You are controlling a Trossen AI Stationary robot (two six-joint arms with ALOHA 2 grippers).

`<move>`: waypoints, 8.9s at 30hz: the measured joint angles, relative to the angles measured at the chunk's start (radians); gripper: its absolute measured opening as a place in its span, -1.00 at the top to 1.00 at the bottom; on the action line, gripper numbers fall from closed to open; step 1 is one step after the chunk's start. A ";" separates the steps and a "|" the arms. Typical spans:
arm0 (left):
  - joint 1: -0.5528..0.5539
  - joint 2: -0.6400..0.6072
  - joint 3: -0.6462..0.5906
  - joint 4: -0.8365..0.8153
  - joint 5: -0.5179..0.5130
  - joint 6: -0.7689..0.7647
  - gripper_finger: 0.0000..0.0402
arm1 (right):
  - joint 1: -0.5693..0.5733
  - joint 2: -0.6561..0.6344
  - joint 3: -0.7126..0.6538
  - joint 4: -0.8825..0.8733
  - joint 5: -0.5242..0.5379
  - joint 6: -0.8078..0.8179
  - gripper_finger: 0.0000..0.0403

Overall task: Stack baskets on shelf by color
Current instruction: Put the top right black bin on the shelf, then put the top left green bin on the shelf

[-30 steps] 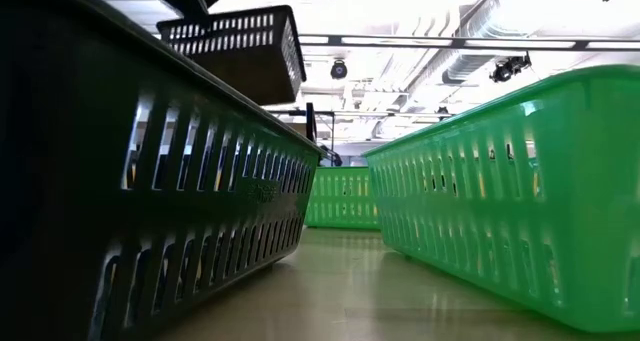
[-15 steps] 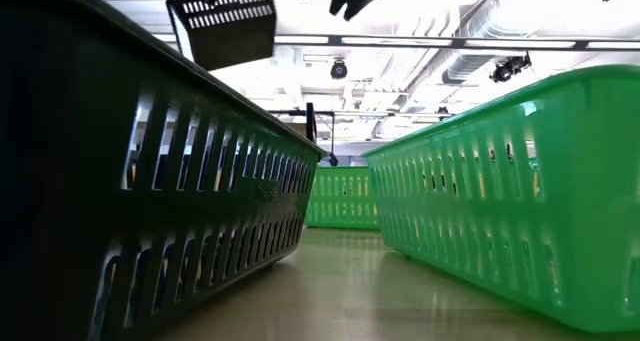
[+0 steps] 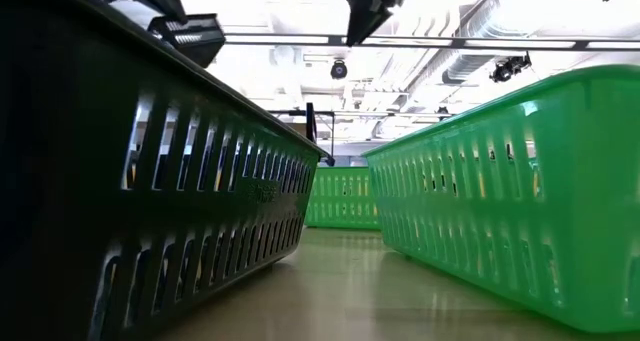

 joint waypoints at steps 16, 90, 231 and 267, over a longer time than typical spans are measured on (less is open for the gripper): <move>0.205 0.167 0.000 -0.152 0.040 -0.261 1.00 | -0.176 0.000 0.000 0.000 -0.026 -0.098 0.20; 0.335 0.257 0.301 -0.477 0.435 0.060 0.58 | -0.276 0.001 0.000 0.000 -0.186 -0.140 0.20; 0.002 0.098 -0.058 -0.231 0.785 0.657 0.63 | 0.351 0.334 0.000 -0.120 -0.566 0.400 0.20; 0.002 0.099 -0.058 -0.233 0.747 0.673 0.63 | 0.349 0.499 0.005 -0.171 -0.596 0.454 0.97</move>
